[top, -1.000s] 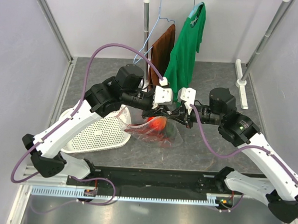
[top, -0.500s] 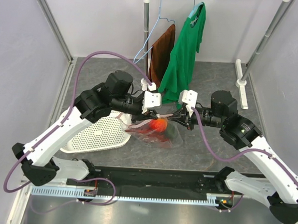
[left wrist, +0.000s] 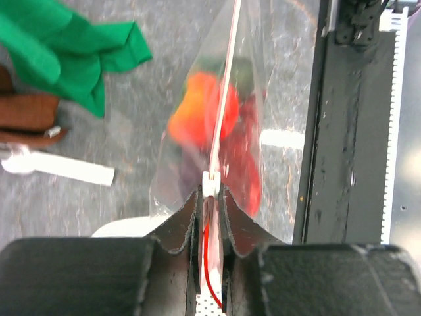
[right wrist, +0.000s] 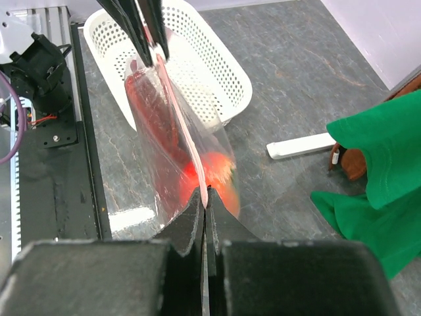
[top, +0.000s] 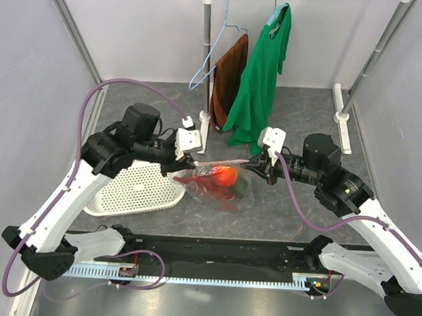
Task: Place the food in the zip-top bag and seal the zipper
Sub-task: Zip the zipper food storage bag at the center of the board.
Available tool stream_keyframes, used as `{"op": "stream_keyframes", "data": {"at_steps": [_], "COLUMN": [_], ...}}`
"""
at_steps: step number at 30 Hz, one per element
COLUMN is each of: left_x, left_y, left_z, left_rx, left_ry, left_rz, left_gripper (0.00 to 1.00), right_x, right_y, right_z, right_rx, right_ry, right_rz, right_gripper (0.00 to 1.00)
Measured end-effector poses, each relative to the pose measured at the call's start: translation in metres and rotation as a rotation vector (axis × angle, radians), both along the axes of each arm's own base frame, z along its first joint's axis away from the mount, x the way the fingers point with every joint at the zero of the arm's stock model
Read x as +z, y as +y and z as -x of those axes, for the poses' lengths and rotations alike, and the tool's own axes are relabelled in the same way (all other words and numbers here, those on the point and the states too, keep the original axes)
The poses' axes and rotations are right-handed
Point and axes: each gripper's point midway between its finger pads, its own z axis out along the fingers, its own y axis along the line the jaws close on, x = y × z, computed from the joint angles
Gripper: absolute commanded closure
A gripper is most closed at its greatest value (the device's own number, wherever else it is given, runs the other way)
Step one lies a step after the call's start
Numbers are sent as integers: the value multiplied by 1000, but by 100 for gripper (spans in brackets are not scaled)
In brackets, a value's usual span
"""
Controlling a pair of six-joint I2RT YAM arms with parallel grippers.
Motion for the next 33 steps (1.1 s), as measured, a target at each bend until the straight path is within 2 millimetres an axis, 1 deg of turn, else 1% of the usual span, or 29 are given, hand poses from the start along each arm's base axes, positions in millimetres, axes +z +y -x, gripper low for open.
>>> {"op": "stream_keyframes", "data": {"at_steps": [5, 8, 12, 16, 19, 24, 30, 33], "left_x": [-2, -3, 0, 11, 13, 14, 10, 8], "left_y": [21, 25, 25, 19, 16, 9, -14, -26], "left_z": [5, 7, 8, 0, -5, 3, 11, 10], "left_rx": [42, 49, 46, 43, 42, 1, -69, -91], "left_ry": [-10, -9, 11, 30, 38, 61, 94, 104], "left_rz": [-30, -40, -45, -50, -53, -55, -50, -41], "left_gripper": [90, 90, 90, 89, 87, 84, 84, 88], "right_x": [0, 1, 1, 1, 1, 0, -3, -3], "right_y": [-5, -7, -7, -9, -9, -8, -3, -2], "right_z": [0, 0, -1, -3, -4, -1, 1, 3], "right_rx": [-33, -43, -49, -58, -61, -43, -12, -5], "right_ry": [7, 9, 21, 24, 23, 29, 53, 53], "right_rz": [-8, -12, -18, -19, -18, -21, -20, -21], "right_gripper": [100, 100, 100, 100, 100, 100, 100, 100]}}
